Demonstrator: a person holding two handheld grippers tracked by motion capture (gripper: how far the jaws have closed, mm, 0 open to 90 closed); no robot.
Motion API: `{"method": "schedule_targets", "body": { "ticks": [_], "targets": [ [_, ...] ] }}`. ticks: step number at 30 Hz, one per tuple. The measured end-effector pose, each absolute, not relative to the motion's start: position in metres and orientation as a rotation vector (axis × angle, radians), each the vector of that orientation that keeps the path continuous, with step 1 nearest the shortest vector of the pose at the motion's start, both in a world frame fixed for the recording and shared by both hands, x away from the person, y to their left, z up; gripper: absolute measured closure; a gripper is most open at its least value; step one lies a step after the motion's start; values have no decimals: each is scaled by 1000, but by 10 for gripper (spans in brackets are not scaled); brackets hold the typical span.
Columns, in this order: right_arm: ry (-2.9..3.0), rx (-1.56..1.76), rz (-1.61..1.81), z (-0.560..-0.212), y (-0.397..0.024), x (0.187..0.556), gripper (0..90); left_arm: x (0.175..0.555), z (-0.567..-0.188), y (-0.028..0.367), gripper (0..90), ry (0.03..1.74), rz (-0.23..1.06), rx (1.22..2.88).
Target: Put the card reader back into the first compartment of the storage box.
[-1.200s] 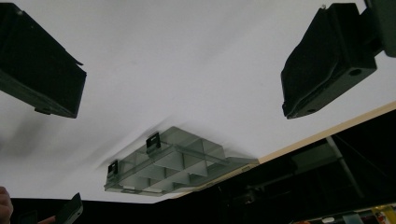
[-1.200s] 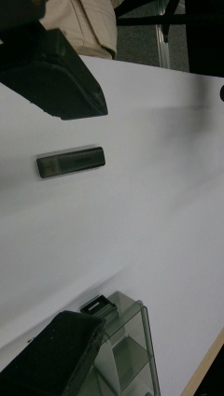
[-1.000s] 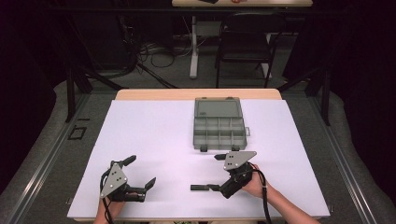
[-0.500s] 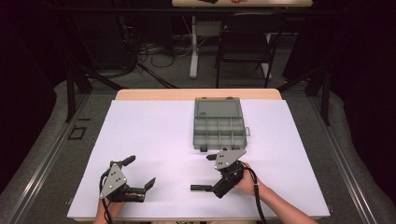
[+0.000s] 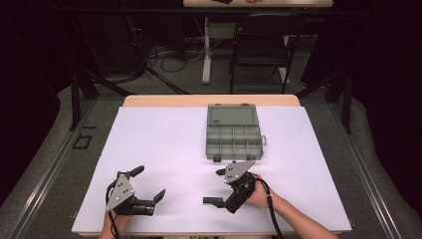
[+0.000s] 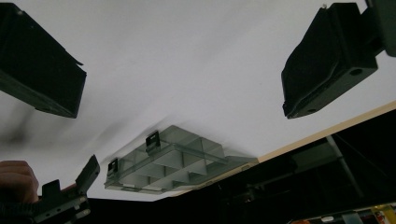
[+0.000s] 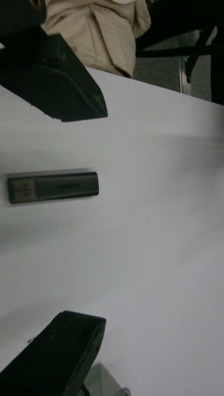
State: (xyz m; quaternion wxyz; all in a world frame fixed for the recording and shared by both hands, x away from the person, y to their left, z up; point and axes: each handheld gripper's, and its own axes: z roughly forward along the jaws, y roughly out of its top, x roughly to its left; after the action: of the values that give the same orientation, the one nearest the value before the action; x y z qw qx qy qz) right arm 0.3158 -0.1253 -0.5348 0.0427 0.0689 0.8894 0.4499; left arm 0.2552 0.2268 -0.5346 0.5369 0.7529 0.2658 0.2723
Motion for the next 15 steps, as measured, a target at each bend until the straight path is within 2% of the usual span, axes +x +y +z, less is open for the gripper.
{"method": "schedule_targets", "body": {
  "ticks": [5,10,12,13,15],
  "targets": [
    [2755,172,1367,-539,-125,315,112,254,-534,226,0,630,647,1794],
    [2799,138,1325,-545,-124,315,320,254,-534,227,0,629,649,1793],
    [2809,129,1322,-546,-124,315,353,254,-534,227,0,627,652,1792],
    [2823,119,1306,-548,-123,314,433,254,-534,227,0,627,652,1791],
    [2832,98,1289,-549,-122,313,504,254,-534,227,0,629,647,1797]
  ]
}}
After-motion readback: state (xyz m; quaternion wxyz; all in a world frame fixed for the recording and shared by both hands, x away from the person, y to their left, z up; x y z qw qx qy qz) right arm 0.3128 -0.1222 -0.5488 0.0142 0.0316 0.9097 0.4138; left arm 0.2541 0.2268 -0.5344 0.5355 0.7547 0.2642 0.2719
